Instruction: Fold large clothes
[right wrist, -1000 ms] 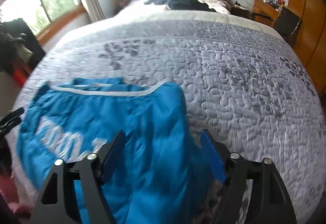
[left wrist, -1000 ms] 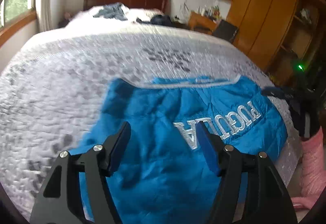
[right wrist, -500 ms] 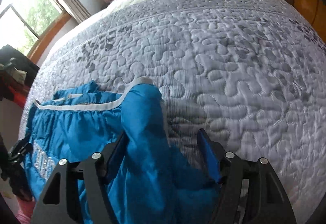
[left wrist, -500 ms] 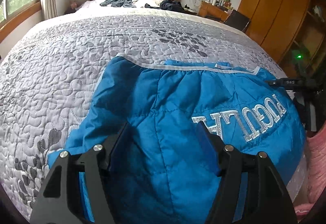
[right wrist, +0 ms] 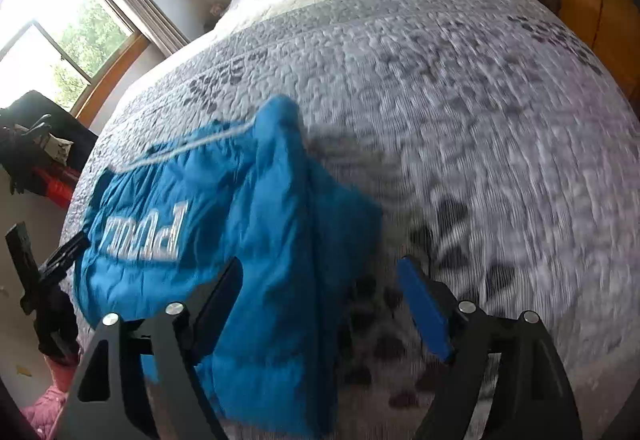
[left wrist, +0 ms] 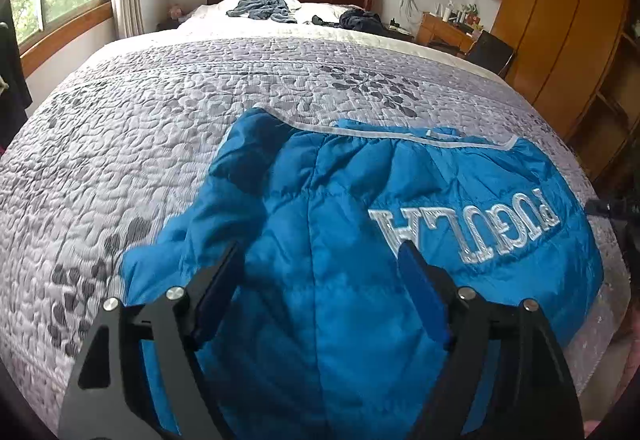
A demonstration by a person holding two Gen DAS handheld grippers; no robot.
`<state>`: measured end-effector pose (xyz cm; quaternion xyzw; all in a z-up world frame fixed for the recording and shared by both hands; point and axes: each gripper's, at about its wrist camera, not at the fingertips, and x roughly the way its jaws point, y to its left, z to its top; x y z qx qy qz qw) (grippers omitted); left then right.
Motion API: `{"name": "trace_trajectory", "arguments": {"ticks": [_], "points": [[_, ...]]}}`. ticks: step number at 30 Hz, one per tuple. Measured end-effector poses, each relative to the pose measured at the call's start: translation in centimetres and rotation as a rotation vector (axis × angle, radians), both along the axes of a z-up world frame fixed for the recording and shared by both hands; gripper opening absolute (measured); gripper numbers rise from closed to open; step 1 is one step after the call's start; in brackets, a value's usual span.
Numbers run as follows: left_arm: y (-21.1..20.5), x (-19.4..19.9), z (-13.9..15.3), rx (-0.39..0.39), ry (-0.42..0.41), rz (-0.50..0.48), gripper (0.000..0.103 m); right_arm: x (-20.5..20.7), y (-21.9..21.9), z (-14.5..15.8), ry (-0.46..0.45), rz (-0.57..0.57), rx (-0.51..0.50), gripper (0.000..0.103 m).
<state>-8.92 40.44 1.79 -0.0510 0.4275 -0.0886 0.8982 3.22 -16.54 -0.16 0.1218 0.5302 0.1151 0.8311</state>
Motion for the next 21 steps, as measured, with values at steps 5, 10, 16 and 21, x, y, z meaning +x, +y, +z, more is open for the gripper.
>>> {"name": "trace_trajectory", "arguments": {"ticks": [5,10,16,21], "points": [[0.0,-2.1,0.8,0.008,-0.016,0.011,0.082,-2.8,-0.3,-0.6,0.007,0.006,0.029,0.083],[-0.1,-3.7,1.3,0.024,-0.038,0.016,0.086,-4.0,-0.6,-1.4,0.012,0.007,0.097,0.089],[-0.5,-4.4,1.1,0.037,-0.044,0.015,0.087,-4.0,-1.1,-3.7,0.059,-0.003,0.168,0.089],[-0.2,-4.0,0.4,0.039,-0.024,0.031,0.087,-3.3,-0.9,-5.1,0.083,0.011,0.245,0.089]]}}
